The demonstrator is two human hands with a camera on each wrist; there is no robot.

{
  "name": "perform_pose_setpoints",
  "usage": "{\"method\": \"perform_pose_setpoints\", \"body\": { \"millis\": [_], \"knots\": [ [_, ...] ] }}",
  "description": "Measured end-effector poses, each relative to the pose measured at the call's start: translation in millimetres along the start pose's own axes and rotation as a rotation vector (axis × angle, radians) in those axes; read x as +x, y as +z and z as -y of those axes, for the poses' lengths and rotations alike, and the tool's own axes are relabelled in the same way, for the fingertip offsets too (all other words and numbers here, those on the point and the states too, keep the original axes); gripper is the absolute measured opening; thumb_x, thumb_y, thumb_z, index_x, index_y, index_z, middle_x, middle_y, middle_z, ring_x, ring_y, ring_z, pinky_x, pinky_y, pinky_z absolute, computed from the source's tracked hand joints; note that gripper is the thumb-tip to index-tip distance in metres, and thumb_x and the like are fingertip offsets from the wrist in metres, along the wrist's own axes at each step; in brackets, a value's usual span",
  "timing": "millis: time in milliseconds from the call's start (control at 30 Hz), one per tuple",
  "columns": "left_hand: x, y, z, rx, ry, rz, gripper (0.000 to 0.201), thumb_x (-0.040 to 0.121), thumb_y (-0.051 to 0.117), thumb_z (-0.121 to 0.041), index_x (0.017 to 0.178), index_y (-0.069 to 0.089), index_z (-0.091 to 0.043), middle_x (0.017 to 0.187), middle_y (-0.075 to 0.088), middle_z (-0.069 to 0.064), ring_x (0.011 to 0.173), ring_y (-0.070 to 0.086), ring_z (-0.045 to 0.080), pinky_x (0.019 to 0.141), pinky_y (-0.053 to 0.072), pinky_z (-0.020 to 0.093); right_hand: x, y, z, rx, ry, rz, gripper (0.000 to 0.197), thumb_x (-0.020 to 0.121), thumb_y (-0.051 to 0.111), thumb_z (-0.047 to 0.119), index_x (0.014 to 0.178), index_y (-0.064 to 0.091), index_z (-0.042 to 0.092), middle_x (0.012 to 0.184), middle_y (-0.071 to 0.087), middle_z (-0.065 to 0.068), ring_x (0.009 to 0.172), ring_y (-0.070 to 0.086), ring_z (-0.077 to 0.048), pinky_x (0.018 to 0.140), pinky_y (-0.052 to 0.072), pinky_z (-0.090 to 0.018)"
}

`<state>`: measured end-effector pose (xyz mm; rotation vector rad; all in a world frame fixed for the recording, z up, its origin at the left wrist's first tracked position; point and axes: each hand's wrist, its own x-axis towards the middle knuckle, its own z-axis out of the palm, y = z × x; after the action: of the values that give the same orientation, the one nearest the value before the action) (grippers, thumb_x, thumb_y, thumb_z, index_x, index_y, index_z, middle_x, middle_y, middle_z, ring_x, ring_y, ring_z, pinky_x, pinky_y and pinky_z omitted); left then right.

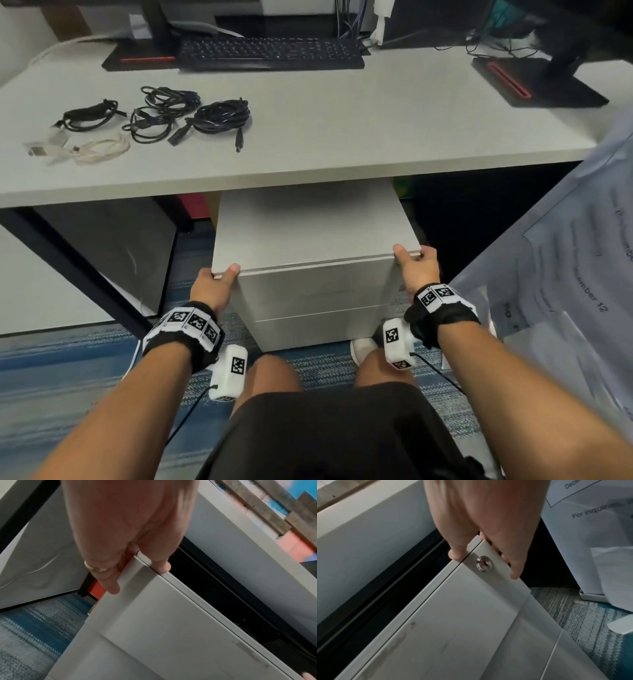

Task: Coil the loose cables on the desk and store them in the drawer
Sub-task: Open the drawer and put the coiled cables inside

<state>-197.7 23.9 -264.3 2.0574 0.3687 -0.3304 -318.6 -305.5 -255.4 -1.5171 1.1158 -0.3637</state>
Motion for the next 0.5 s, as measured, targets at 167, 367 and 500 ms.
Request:
{"method": "perform_pose_setpoints", "body": {
  "millis": [167,367,500],
  "knots": [
    [-1.4,-0.2,5.1,0.1,0.011,-0.003,0.08,0.075,0.053,-0.069,0.116,0.058,-0.001,0.111,0.065,0.022,0.102,0.062,0.039,0.094,0.049,0.049,11.7,-1.4,-11.7,-0.139,0.015,0.032,0.09,0.056,0.059,0.074,0.122,0.053,0.014,0.124,0.055,-0.013,0.11,0.057,-0.033,0.097,0.047,-0.048],
    [-2.3,-2.7,3.4,0.135,0.001,-0.008,0.072,0.069,0.055,-0.072,0.102,0.062,-0.007,0.102,0.068,0.017,0.094,0.066,0.035,0.093,0.05,0.046,8.5,-7.8,-2.8,-0.192,0.009,0.028,0.048,0.073,0.067,0.059,0.094,0.056,0.017,0.112,0.059,-0.011,0.096,0.061,-0.028,0.087,0.052,-0.041],
    [-4.7,-3.5,-3.4,0.151,-0.017,-0.007,0.073,0.072,0.055,-0.071,0.104,0.063,-0.006,0.105,0.068,0.018,0.096,0.065,0.035,0.094,0.05,0.045,9.1,-8.9,1.2,-0.232,-0.002,0.017,0.045,0.073,0.066,0.059,0.091,0.055,0.018,0.112,0.061,-0.012,0.097,0.062,-0.029,0.09,0.051,-0.044]
  ]
}}
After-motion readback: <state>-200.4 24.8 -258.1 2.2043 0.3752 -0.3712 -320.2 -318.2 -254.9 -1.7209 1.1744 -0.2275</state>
